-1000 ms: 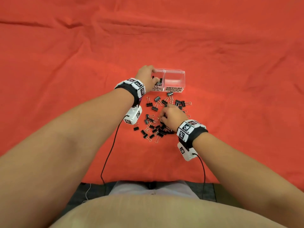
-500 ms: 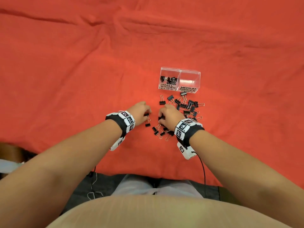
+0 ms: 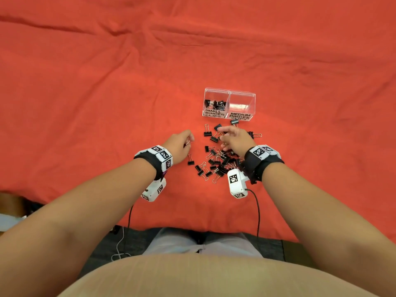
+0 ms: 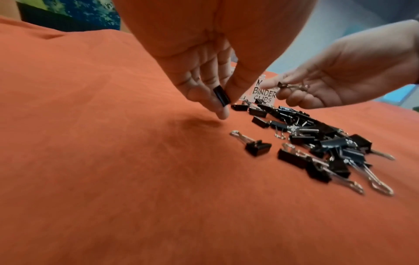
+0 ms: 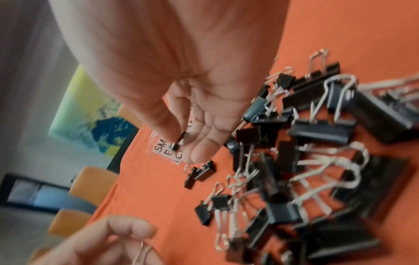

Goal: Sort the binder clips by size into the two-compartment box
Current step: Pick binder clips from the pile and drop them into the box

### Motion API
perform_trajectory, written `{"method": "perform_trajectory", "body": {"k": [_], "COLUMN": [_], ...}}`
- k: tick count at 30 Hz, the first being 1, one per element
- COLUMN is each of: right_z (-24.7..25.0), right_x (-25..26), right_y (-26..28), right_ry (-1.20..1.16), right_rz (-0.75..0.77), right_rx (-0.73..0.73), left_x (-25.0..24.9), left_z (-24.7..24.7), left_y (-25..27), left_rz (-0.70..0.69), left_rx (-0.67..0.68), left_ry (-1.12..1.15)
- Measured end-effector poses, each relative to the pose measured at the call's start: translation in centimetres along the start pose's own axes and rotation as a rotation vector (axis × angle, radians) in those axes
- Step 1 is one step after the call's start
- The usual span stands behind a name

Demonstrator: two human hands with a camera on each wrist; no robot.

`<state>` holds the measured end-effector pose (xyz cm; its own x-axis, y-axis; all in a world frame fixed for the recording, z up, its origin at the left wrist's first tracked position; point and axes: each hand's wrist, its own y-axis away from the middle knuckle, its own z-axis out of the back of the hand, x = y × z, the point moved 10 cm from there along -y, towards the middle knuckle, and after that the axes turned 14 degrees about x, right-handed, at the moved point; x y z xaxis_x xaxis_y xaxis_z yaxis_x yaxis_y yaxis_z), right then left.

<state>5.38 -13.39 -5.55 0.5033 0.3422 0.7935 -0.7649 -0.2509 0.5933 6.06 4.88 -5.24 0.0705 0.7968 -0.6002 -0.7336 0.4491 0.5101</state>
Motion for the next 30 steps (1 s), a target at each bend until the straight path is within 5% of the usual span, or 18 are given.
{"method": "perform_trajectory", "body": {"k": [4, 12, 16, 22, 30], "right_z": [-1.5, -4.6, -5.8, -3.9, 5.0], "right_x": [-0.3, 1.4, 1.3, 2.2, 8.0], "right_y": [-0.6, -1.9, -2.2, -1.6, -2.4], "right_ry": [-0.267, 0.655, 0.82, 0.644, 0.249], "right_rz": [-0.057, 0.008, 0.041, 0.04, 0.069], "right_rx": [0.021, 0.01, 0.062, -0.014, -0.33], "left_x": [0.0, -1.1, -1.3, -1.7, -3.5], "left_z": [-1.4, -3.5, -4.0, -3.9, -0.7], "left_y": [0.4, 1.4, 1.1, 0.5, -0.7], "left_rz": [0.039, -0.011, -0.049, -0.06, -0.075], "left_rx": [0.152, 0.212, 0.247, 0.222, 0.073], "left_ry": [-0.152, -0.386, -0.426, -0.395, -0.266]}}
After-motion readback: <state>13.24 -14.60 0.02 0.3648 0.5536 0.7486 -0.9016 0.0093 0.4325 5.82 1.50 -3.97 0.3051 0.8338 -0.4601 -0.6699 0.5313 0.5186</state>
